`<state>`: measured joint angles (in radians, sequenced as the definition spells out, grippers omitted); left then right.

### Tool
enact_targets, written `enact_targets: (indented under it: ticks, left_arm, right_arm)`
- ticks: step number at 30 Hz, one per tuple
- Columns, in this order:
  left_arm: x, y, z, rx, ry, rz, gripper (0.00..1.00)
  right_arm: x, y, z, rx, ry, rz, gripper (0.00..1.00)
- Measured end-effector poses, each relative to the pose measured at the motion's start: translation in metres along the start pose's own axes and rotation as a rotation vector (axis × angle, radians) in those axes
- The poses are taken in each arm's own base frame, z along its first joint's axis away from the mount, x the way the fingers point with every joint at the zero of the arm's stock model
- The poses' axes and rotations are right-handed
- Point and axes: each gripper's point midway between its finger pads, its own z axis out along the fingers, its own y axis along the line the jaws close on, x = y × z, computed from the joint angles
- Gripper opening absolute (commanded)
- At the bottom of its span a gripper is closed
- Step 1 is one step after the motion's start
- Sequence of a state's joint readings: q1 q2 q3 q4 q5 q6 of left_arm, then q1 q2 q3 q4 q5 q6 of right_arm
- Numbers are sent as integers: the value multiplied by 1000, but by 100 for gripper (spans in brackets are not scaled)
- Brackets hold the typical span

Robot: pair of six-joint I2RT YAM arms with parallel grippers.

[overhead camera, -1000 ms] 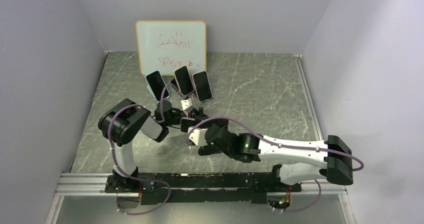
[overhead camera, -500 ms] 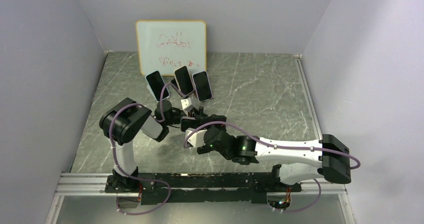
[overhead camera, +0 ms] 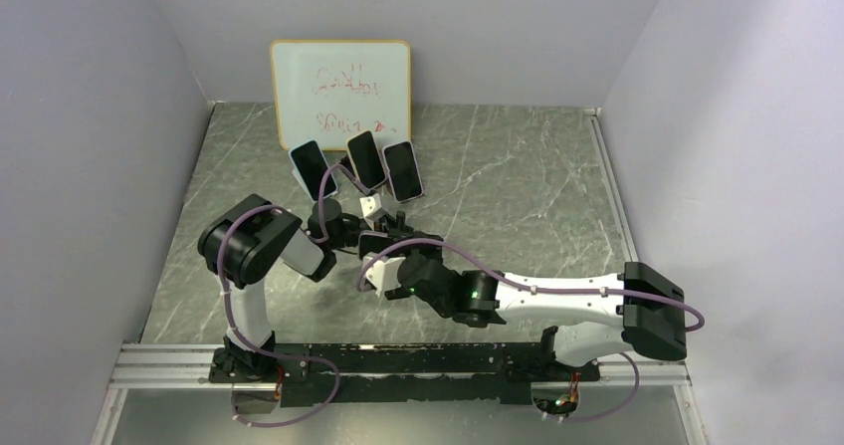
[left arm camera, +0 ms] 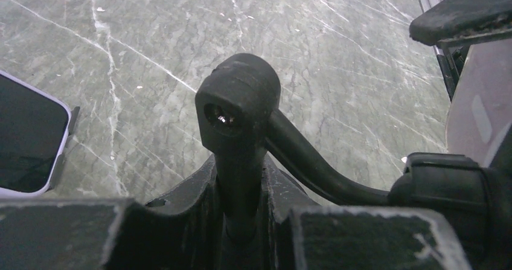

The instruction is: Place the phone on the phone stand

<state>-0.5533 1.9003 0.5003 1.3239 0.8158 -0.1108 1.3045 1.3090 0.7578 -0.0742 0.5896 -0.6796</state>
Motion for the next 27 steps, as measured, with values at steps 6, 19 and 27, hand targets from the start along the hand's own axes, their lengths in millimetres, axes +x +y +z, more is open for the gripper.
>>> enact_targets:
  ticks: [6, 19, 27]
  left_arm:
    - [0, 0, 0, -2, 0, 0, 5]
    - [-1, 3, -1, -27, -16, -12, 5]
    - [-1, 8, -16, -177, -86, -65, 5]
  right_arm:
    - [-1, 1, 2, 9, -6, 39, 49]
    - [-3, 4, 5, 51, -62, 194, 43]
    - [-10, 11, 9, 76, -122, 362, 41]
